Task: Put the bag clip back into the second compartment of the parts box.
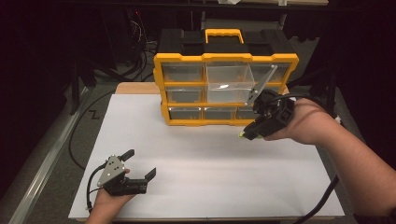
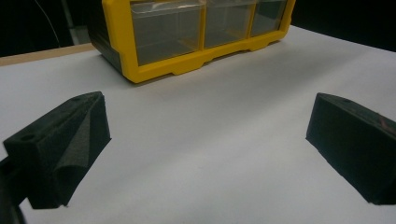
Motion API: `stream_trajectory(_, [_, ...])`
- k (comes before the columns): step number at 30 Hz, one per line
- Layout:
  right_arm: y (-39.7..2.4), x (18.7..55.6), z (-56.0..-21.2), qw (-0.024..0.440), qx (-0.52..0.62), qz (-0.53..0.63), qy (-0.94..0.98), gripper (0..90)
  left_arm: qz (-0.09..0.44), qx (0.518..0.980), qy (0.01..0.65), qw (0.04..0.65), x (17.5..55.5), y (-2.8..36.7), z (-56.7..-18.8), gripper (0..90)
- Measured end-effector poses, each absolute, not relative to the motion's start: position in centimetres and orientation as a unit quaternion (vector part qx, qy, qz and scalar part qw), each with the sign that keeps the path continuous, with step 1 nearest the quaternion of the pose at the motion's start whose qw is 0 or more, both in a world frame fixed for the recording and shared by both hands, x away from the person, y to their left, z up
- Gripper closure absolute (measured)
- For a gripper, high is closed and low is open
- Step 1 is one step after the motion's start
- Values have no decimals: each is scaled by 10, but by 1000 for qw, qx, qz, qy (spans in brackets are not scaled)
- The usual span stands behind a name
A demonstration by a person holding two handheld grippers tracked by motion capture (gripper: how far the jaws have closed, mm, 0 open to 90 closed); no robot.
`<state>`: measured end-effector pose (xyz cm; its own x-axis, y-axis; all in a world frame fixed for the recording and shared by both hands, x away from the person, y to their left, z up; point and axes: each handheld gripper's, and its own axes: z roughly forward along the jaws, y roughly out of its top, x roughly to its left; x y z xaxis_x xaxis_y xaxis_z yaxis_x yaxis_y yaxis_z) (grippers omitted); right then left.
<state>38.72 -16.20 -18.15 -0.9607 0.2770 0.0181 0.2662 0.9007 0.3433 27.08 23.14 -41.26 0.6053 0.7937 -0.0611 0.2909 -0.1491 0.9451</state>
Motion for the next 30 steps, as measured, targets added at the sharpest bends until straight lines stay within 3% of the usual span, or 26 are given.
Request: stream_trajectory(30, [-141,419,-111,46,142,173,973,790,227,721,372,539,270,231,-412,11])
